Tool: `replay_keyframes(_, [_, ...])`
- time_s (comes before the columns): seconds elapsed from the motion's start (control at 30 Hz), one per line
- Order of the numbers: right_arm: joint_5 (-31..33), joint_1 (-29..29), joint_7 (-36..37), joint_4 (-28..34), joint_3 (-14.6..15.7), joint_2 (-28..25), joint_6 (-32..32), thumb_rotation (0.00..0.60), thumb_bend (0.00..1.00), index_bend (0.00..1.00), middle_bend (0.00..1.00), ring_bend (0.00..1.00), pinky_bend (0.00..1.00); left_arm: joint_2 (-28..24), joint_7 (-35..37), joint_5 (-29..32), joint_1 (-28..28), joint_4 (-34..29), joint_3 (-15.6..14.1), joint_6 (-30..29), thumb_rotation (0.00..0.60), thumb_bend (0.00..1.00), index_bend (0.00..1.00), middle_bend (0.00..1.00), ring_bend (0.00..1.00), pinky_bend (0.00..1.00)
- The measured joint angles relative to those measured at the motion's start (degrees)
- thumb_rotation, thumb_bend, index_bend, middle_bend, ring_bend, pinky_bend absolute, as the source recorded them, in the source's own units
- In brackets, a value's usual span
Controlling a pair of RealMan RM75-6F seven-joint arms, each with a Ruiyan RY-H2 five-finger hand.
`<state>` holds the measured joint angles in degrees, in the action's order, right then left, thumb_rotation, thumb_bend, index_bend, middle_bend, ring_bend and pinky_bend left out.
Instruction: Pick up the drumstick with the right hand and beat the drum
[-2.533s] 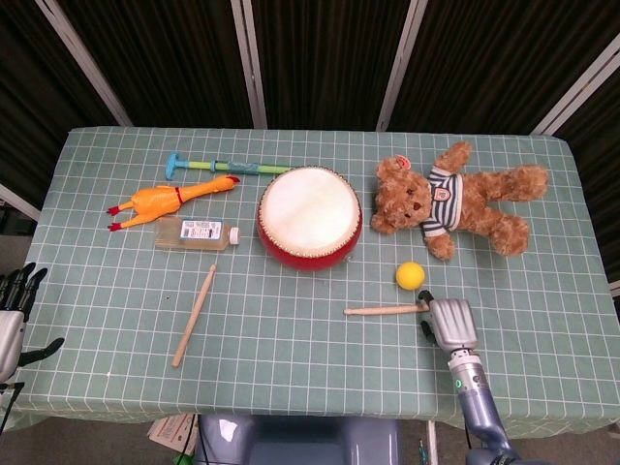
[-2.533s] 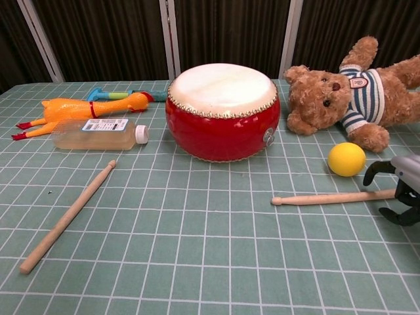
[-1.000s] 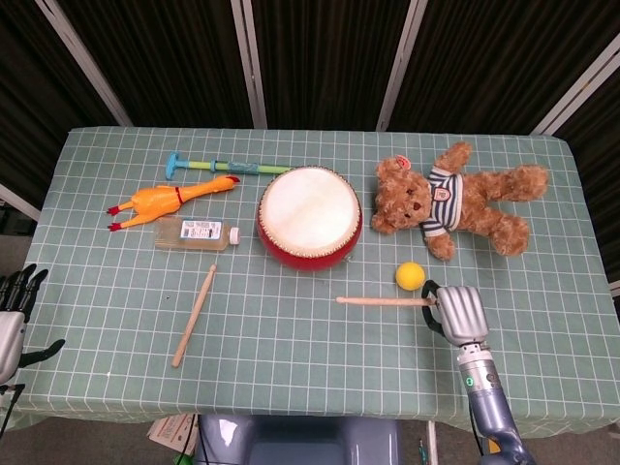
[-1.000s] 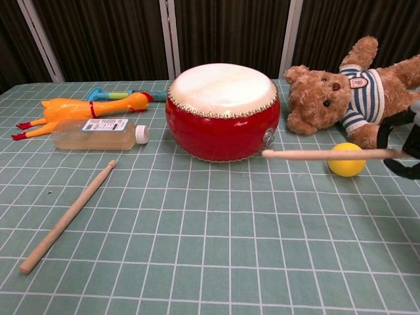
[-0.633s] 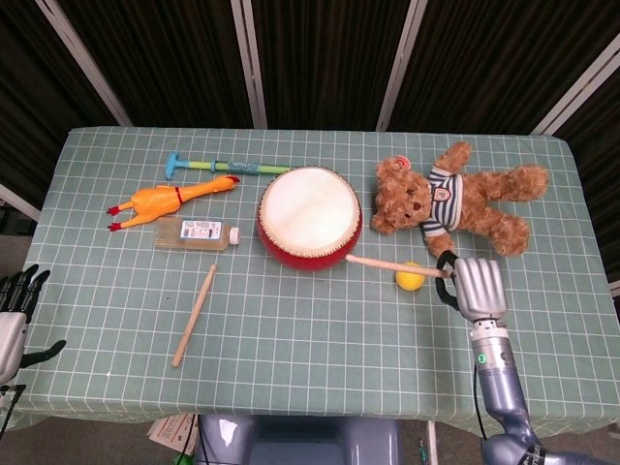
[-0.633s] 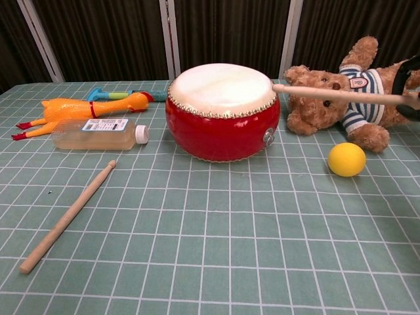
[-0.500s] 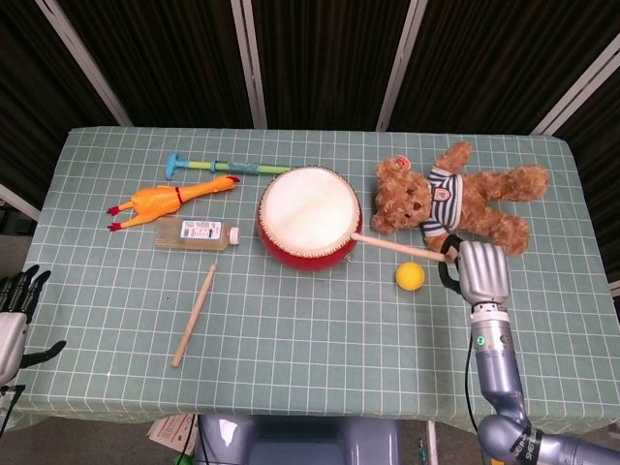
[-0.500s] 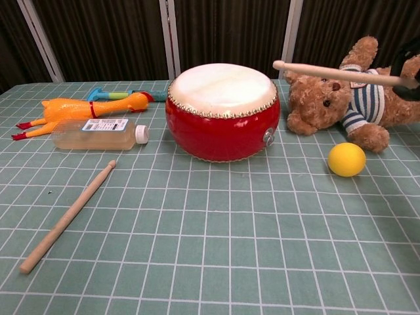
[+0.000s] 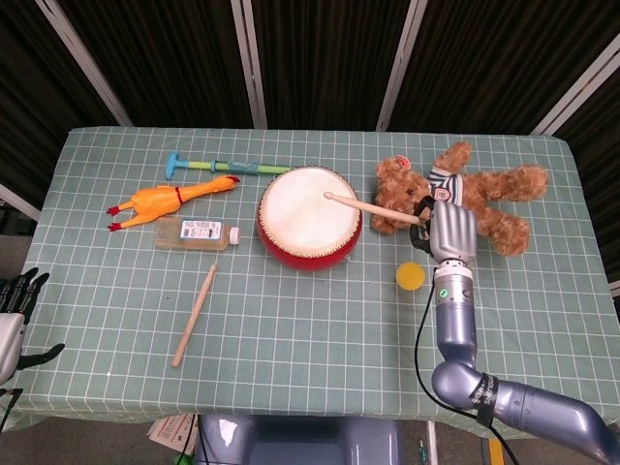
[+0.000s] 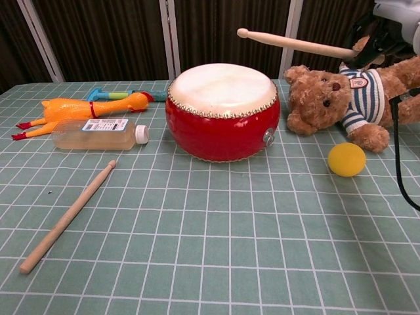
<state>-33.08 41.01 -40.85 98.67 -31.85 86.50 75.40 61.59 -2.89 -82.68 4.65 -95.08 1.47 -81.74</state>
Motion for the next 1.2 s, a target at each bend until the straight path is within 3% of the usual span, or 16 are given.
replay_keyframes(0.23, [0.5, 1.6, 3.4, -2.9, -1.4, 2.4, 1.6, 0.600, 0.55, 0.92, 1.00, 1.00, 0.94, -0.4, 0.1, 0.2, 0.2, -0.5, -0.1, 0.6, 0.600, 0.01, 0.00, 0.00, 0.00, 0.03])
replay_keyframes(0.47, [3.6, 2.5, 10.7, -4.8, -7.1, 4.8, 3.7, 0.600, 0.56, 0.92, 1.00, 1.00, 0.94, -0.4, 0.1, 0.3, 0.2, -0.6, -0.1, 0.6, 0.600, 0.01, 0.00, 0.00, 0.00, 0.03])
replay_keyframes(0.6, [3.0, 3.6, 10.3, -7.2, -5.7, 5.9, 4.0, 0.600, 0.56, 0.92, 1.00, 1.00, 0.94, -0.5, 0.3, 0.4, 0.2, -0.8, -0.1, 0.8, 0.600, 0.01, 0.00, 0.00, 0.00, 0.03])
replay_keyframes(0.73, [0.2, 4.8, 9.3, -11.1, -2.0, 7.7, 4.1, 0.600, 0.56, 0.92, 1.00, 1.00, 0.94, -0.6, 0.4, 0.6, 0.3, -0.9, -0.1, 0.9, 0.600, 0.01, 0.00, 0.00, 0.00, 0.03])
replay_keyframes(0.83, [-4.4, 5.7, 7.0, -15.9, 3.4, 9.3, 4.0, 0.600, 0.56, 0.92, 1.00, 1.00, 0.94, -0.6, 0.5, 0.7, 0.3, -1.0, 0.0, 0.9, 0.600, 0.01, 0.00, 0.00, 0.00, 0.03])
replay_keyframes(1.07, [-18.5, 7.6, -3.6, -32.9, 21.2, 14.9, 2.4, 0.600, 0.56, 0.92, 1.00, 1.00, 0.94, -0.7, 0.9, 0.7, 0.2, -1.2, -0.1, 1.0, 0.600, 0.01, 0.00, 0.00, 0.00, 0.03])
replay_keyframes(1.13, [-19.8, 7.7, -4.5, -35.3, 22.7, 16.0, 2.3, 0.600, 0.56, 0.93, 1.00, 1.00, 0.94, -0.8, 0.9, 0.6, 0.2, -1.1, -0.2, 0.9, 0.600, 0.01, 0.00, 0.00, 0.00, 0.03])
replay_keyframes(1.2, [-19.9, 7.9, -3.8, -35.9, 21.9, 16.8, 2.4, 0.600, 0.56, 0.93, 1.00, 1.00, 0.94, -0.8, 1.0, 0.6, 0.1, -1.1, -0.2, 0.9, 0.600, 0.01, 0.00, 0.00, 0.00, 0.03])
